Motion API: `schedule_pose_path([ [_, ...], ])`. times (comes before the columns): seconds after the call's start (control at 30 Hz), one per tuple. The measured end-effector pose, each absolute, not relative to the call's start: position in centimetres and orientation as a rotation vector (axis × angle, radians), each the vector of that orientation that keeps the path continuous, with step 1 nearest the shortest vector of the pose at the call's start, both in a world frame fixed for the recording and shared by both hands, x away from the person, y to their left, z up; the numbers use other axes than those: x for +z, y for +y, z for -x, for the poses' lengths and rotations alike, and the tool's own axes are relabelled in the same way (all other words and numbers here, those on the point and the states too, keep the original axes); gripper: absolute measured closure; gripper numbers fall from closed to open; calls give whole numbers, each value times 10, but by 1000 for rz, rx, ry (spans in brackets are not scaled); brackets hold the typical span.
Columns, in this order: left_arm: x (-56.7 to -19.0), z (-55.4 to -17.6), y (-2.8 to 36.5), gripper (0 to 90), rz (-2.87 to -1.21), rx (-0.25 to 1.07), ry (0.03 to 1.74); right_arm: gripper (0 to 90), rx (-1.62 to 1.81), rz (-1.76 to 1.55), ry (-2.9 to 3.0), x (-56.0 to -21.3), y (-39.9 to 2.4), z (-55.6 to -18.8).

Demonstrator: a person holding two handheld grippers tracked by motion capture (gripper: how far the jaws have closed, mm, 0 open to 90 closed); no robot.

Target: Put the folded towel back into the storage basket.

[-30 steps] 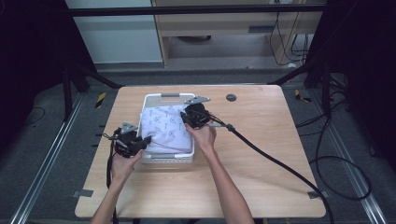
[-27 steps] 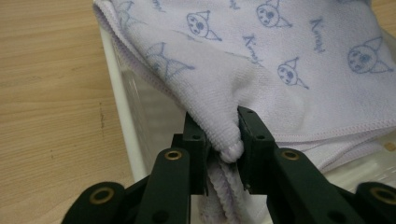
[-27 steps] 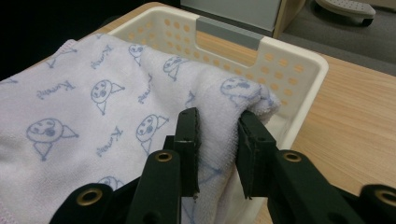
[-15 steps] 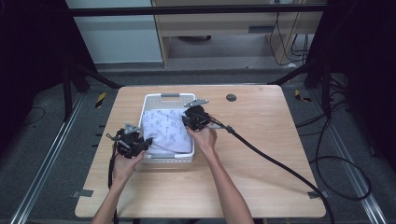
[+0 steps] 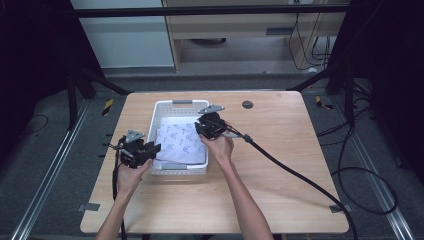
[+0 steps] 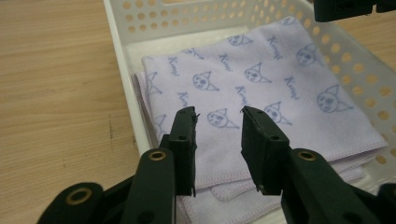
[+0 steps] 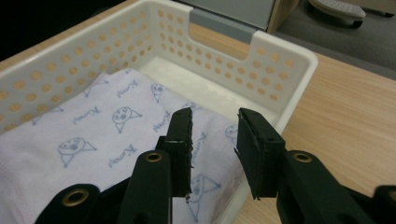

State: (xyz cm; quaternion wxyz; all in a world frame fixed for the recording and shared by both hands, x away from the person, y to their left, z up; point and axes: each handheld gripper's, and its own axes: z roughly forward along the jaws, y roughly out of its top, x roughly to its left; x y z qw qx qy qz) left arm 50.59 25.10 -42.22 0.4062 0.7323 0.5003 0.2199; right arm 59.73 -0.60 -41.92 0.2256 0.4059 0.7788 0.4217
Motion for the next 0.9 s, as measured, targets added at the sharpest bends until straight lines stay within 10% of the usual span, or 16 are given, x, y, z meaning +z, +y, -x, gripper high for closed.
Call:
schedule_pose_path([
  [0.9, -411, -489, 257, 418, -1815, 563, 1169, 223, 1254, -1065, 2096, -387, -77, -549],
])
